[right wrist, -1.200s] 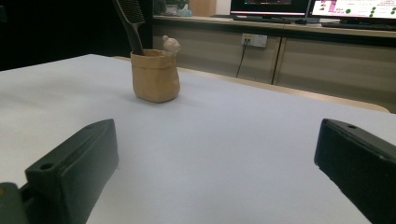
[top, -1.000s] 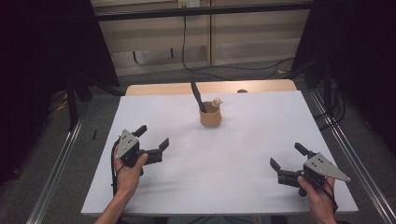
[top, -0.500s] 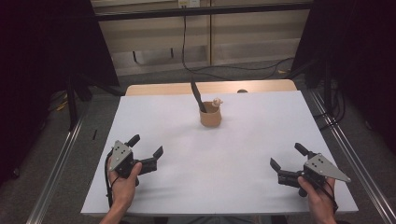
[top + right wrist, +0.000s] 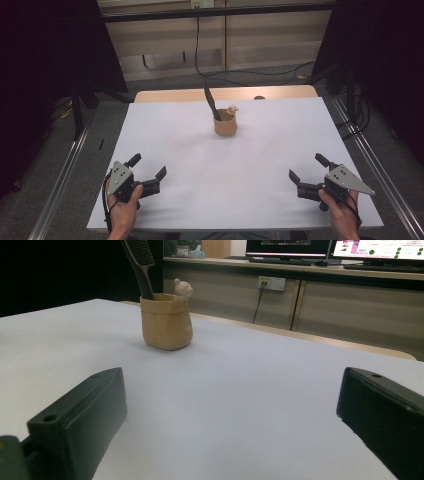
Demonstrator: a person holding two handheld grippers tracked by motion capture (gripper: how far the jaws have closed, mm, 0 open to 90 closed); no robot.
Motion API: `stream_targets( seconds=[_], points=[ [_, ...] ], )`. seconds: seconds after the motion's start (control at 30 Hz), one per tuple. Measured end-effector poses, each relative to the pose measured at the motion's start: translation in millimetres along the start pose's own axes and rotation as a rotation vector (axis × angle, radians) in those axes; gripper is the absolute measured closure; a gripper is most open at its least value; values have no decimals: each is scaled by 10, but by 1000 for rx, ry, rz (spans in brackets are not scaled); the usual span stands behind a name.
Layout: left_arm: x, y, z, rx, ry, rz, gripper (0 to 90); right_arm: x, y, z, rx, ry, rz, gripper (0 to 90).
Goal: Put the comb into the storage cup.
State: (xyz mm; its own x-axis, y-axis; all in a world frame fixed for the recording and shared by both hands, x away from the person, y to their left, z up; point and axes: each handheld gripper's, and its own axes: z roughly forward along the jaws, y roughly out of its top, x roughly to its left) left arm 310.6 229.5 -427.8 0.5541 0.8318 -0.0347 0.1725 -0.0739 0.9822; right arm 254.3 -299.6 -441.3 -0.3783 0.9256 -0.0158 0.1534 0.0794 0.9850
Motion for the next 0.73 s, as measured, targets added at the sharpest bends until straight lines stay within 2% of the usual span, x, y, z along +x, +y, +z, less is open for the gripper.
stream_targets(
  seconds=[0.1, 0.3, 0.4, 0.47, 0.6, 0.73],
  points=[
    [-20, -9, -42, -7, 27, -11, 23, 1, 1, -8, 1, 0, 2, 0],
    [-41, -43, -95, 14, 18, -8, 23, -1, 3, -19, -2, -4, 1, 0],
    [-40, -78, -97, 24, 13, 0, 24, -11, 13, -39, -19, -26, -9, 0],
    [-49, -82, -73, 26, 21, 8, 23, -20, 9, -33, -14, -28, 1, 0],
    [-37, -68, -74, 14, 16, -10, 23, -12, 3, -34, -11, -19, 0, 0],
    [-3, -67, -67, 2, 29, -36, 24, -9, -9, -22, -4, -14, 1, 0]
  ],
)
